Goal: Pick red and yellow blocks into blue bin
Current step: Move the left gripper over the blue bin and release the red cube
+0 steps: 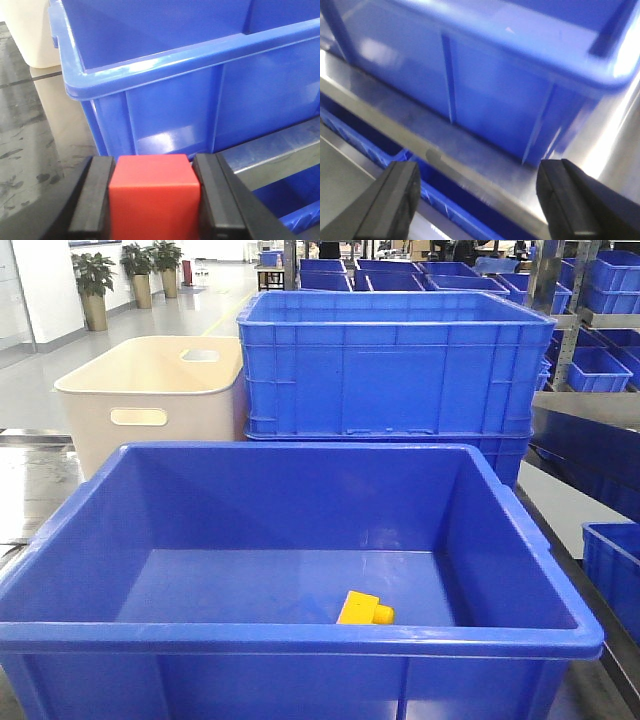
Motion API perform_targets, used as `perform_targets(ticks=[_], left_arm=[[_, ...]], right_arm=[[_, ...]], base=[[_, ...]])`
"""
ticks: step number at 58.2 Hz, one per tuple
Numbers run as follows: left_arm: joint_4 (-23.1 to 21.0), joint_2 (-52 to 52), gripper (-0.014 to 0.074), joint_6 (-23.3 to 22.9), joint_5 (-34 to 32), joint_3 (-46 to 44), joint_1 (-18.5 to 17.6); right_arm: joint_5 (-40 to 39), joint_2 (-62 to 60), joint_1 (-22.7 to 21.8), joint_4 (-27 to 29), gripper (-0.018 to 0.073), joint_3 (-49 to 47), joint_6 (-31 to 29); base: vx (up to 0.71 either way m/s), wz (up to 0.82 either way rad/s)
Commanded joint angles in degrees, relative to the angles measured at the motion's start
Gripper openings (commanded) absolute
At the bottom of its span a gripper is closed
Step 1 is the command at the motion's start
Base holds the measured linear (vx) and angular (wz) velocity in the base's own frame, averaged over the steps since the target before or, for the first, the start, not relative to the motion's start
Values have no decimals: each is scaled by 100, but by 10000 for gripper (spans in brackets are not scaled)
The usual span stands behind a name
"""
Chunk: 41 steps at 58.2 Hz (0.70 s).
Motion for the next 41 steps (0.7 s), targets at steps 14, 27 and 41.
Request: perform_targets(ticks=[14,27,41], left_arm=[[-19,661,244,187,-1555,-451,-11],[-30,2262,251,329,-1242,-1729,-11],[-30,4061,257,329,-1248,-3042,-11]], right_arm=[[-603,-295,-1,30,531,94,25],[-638,-295,-1,30,531,94,25],[-600,-295,-1,30,531,94,25]], base=[[0,0],[0,0],[0,0]])
